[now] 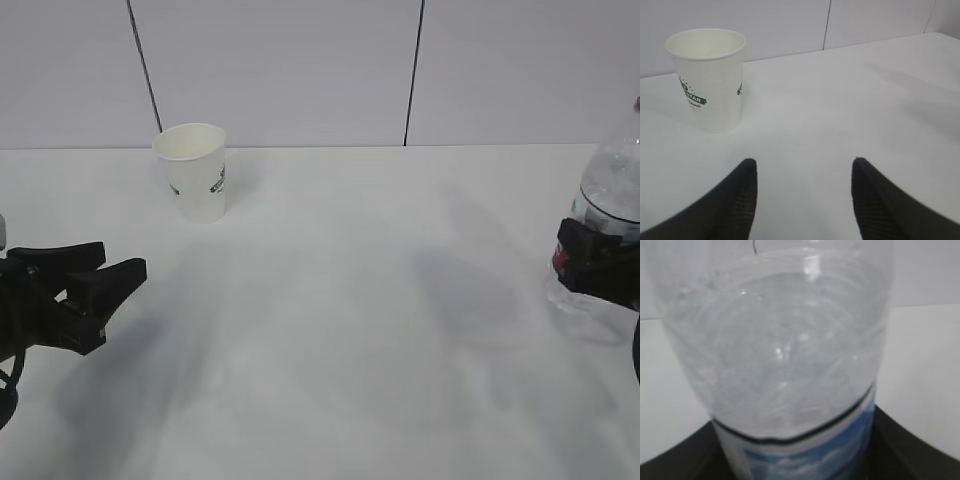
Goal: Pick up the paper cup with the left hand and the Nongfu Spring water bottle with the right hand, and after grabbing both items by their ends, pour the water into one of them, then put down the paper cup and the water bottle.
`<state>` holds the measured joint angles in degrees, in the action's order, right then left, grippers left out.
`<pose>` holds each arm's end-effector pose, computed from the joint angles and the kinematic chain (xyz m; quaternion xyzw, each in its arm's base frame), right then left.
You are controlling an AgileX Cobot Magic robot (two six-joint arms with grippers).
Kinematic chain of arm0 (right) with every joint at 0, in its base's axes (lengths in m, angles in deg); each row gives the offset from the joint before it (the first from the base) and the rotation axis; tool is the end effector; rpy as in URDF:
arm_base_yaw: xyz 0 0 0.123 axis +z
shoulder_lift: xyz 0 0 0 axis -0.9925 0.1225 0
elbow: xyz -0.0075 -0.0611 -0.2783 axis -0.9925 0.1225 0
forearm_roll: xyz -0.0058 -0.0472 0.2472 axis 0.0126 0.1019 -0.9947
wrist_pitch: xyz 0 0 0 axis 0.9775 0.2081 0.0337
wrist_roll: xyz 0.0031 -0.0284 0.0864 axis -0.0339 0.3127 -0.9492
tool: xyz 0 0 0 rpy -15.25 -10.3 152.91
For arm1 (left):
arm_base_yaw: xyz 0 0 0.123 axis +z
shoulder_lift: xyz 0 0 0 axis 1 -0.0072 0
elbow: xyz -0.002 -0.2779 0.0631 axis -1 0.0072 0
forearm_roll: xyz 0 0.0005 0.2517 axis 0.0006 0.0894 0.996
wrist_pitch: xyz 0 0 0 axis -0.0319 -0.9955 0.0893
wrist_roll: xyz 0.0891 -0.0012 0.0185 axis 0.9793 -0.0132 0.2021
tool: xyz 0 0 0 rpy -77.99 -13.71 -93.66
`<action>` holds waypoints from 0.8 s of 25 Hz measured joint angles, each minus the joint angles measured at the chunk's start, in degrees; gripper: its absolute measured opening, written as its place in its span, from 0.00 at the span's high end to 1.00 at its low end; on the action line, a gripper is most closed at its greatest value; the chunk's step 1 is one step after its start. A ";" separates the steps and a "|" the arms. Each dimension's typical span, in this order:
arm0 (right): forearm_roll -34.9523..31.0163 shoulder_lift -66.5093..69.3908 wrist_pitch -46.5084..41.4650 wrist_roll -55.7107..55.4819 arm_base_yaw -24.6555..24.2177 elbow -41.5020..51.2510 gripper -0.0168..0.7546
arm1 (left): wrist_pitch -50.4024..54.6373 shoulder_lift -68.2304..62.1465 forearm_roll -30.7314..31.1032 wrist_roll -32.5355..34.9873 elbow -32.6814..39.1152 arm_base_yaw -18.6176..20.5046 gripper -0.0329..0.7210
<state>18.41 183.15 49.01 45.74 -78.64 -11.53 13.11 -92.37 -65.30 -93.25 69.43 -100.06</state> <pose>0.2475 0.0176 0.1377 0.0000 0.7883 0.0392 0.6140 0.2254 -0.0749 0.1388 0.1710 0.7615 -0.2078 0.5897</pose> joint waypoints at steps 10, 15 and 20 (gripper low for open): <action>0.00 -0.84 0.00 -0.01 0.00 0.03 0.39 | 0.00 -0.14 -6.70 0.00 0.00 0.00 0.37; 0.00 -0.84 0.00 0.12 0.00 0.03 0.39 | 0.00 -0.18 -7.36 0.00 0.00 0.00 0.37; 0.00 -0.84 0.00 0.12 0.00 0.03 0.39 | 0.00 -0.41 -7.85 0.00 0.00 0.00 0.37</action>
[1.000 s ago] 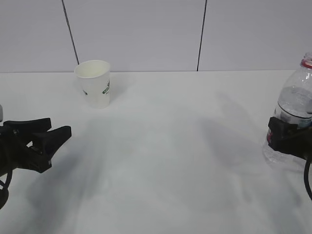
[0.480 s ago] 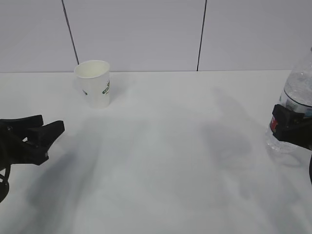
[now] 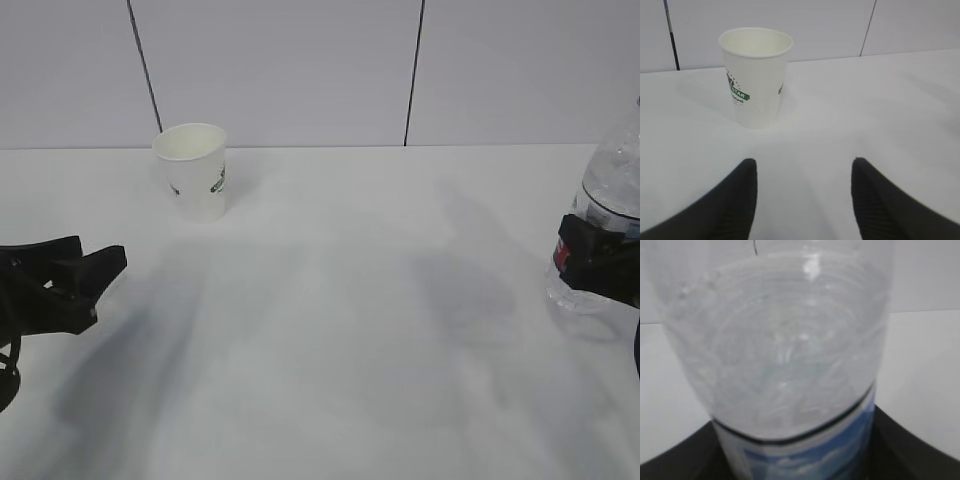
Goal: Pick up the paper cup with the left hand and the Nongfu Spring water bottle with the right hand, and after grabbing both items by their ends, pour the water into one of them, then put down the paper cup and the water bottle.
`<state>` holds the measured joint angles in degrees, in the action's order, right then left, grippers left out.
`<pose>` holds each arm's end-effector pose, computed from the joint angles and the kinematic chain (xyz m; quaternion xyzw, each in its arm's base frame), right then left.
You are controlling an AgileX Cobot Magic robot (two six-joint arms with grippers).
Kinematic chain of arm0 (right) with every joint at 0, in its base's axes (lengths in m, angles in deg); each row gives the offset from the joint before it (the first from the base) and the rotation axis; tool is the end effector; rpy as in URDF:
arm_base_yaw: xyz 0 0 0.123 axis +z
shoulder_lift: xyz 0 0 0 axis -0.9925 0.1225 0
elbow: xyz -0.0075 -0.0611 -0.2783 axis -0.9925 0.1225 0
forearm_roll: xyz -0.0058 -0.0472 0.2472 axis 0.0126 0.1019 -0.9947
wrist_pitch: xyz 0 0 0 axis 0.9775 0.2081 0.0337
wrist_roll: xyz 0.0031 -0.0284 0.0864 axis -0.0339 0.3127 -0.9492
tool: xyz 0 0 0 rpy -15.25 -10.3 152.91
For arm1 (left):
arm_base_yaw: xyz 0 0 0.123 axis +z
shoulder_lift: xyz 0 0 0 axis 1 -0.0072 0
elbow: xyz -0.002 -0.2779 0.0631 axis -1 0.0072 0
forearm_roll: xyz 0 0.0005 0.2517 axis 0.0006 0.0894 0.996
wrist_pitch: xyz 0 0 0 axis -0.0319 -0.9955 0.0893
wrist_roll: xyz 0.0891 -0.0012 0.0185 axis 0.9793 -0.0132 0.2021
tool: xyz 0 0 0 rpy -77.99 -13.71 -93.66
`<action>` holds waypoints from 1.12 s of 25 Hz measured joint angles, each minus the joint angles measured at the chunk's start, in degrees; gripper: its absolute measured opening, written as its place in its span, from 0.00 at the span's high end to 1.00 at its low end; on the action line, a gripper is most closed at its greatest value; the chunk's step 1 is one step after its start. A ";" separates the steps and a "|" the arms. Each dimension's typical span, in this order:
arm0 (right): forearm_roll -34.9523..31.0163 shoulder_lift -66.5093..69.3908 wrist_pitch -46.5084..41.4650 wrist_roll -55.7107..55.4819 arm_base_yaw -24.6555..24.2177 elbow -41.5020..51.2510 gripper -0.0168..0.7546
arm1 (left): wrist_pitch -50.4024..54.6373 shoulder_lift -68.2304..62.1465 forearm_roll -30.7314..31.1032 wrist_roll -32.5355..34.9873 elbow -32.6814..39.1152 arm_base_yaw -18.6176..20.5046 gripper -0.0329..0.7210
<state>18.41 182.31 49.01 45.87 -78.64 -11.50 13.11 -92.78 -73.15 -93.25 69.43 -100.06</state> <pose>0.2471 0.0175 0.1413 -0.0009 0.7839 0.0389 0.6196 0.2310 -0.0651 0.1380 0.1100 0.7718 -0.1800 0.5998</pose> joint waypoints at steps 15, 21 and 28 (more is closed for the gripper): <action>0.29 0.00 0.00 0.71 0.00 0.00 0.39 | 0.00 -0.04 -2.47 0.00 0.00 0.00 0.14; 1.15 0.00 0.00 0.71 0.00 0.00 0.39 | -0.03 -0.96 -2.74 0.11 -2.71 0.00 0.11; 1.40 0.00 0.00 0.71 0.00 0.00 0.39 | -0.13 -5.78 -2.74 0.19 -4.76 0.00 0.11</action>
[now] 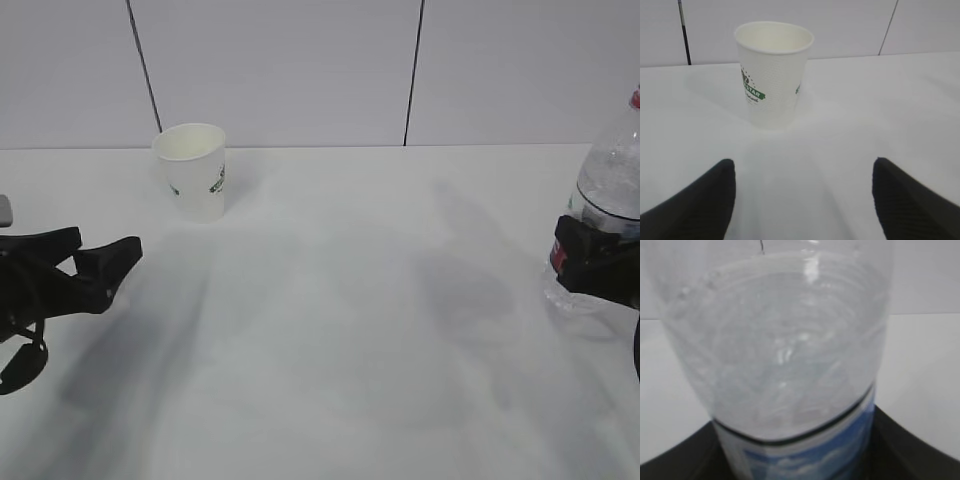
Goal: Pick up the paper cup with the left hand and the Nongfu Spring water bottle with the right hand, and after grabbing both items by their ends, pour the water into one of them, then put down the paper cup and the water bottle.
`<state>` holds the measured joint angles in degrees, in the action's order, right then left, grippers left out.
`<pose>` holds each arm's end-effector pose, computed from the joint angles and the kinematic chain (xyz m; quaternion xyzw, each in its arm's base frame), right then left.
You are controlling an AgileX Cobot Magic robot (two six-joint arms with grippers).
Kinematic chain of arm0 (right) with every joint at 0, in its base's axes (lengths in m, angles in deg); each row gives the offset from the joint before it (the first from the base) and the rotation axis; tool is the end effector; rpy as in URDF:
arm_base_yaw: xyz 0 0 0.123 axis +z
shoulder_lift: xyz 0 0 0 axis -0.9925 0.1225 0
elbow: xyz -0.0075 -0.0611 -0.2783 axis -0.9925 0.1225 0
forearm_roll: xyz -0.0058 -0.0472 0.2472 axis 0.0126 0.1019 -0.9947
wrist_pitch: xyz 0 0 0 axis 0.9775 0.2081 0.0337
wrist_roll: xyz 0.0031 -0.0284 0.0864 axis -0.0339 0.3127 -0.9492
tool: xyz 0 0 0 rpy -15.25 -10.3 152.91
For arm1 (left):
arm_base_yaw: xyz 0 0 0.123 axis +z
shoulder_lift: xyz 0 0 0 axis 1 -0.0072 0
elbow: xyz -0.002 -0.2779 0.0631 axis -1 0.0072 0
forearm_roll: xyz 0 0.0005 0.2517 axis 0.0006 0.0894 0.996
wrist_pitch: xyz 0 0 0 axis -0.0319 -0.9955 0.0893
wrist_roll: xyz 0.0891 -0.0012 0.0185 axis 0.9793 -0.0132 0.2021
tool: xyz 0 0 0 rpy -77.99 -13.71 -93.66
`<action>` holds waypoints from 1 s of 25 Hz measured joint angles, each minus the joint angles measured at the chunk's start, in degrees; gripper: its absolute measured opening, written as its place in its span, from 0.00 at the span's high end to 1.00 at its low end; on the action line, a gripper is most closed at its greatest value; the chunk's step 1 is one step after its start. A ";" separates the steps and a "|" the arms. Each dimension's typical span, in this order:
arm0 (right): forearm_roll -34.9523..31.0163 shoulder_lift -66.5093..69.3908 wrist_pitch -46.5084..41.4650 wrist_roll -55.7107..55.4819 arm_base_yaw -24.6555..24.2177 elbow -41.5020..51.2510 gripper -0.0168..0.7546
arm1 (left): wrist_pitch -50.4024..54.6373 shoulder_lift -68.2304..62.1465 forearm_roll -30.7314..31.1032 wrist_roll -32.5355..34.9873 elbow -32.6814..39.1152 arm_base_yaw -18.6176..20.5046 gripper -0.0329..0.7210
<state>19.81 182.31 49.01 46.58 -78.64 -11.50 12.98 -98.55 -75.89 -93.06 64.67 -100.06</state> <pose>0.2469 0.0195 0.1413 -0.0170 0.7838 0.0399 0.6196 0.2549 -0.0656 0.1265 0.0894 0.7784 -0.1688 0.5980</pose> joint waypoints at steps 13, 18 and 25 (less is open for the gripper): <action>0.62 0.00 0.00 1.19 0.00 0.00 0.39 | 0.00 -8.25 3.11 0.00 -7.21 0.00 0.10; 0.62 0.00 0.00 1.41 0.00 0.00 0.39 | 0.00 -10.65 3.11 0.00 -10.38 0.00 0.10; 0.62 0.00 0.00 1.46 0.00 0.00 0.39 | 0.00 -13.92 3.11 1.41 -14.35 0.00 0.10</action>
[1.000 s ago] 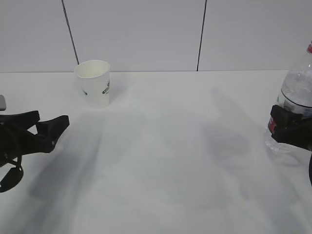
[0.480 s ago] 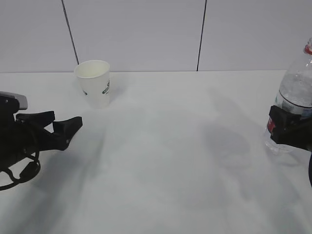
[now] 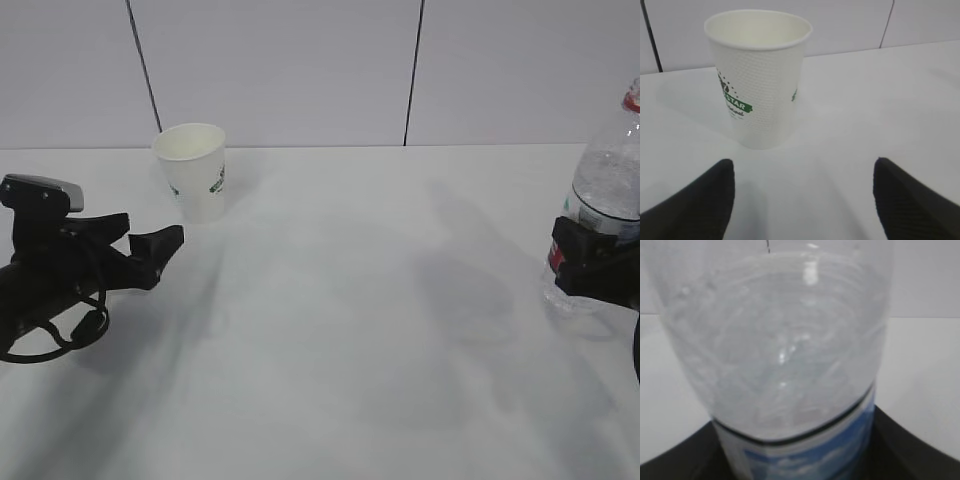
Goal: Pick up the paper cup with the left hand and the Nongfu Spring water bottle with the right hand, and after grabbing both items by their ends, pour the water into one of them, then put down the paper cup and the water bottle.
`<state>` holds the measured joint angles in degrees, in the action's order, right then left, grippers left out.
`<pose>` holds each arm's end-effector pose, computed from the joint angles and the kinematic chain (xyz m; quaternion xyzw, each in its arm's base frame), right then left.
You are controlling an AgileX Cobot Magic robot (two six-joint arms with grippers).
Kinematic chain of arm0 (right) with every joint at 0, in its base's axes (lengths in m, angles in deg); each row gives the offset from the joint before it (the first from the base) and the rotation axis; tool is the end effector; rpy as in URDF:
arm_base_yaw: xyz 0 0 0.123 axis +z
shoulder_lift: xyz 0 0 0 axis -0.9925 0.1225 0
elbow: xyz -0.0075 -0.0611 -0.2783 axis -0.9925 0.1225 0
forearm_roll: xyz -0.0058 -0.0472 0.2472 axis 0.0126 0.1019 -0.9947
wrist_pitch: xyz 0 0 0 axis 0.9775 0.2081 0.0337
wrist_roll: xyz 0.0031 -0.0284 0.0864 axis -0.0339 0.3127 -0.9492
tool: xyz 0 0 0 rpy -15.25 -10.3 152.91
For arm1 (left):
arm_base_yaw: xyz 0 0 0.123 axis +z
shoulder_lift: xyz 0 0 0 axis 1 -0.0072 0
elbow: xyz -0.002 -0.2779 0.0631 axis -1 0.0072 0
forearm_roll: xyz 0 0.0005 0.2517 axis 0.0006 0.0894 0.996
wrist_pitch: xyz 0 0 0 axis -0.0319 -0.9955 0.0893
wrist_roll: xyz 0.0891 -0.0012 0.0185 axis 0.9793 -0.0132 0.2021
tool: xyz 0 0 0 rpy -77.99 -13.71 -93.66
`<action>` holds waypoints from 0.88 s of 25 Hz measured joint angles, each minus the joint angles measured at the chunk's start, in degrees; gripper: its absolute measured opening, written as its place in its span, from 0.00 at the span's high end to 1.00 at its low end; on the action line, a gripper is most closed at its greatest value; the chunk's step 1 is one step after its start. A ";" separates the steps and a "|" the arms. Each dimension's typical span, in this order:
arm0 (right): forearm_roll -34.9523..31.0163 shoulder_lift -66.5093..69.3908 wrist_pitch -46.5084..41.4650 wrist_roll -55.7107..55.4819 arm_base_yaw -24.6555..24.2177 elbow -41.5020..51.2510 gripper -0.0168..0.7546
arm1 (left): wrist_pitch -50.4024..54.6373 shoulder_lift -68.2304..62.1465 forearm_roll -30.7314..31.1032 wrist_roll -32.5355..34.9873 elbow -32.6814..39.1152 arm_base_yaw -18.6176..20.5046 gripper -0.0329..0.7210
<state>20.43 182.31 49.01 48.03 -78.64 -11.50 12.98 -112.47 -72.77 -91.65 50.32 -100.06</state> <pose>0.2469 0.0204 0.1413 -0.0318 0.7833 0.0342 0.6199 0.3148 -0.0811 0.0947 0.1233 0.7723 -0.1732 0.5986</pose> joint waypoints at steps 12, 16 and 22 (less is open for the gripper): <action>0.67 0.00 0.00 0.00 0.00 0.00 0.39 | -0.03 -6.79 0.00 0.02 -6.80 0.00 0.10; 0.67 0.00 0.00 0.00 0.00 0.00 0.39 | -0.03 -8.53 0.00 0.11 -9.26 0.00 0.10; 0.69 0.00 0.00 0.32 0.00 0.00 0.39 | -0.03 -11.30 0.00 0.11 -12.74 0.00 0.04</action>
<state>21.12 182.31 49.01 48.36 -78.64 -11.50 12.95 -123.77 -72.77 -91.54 37.59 -100.06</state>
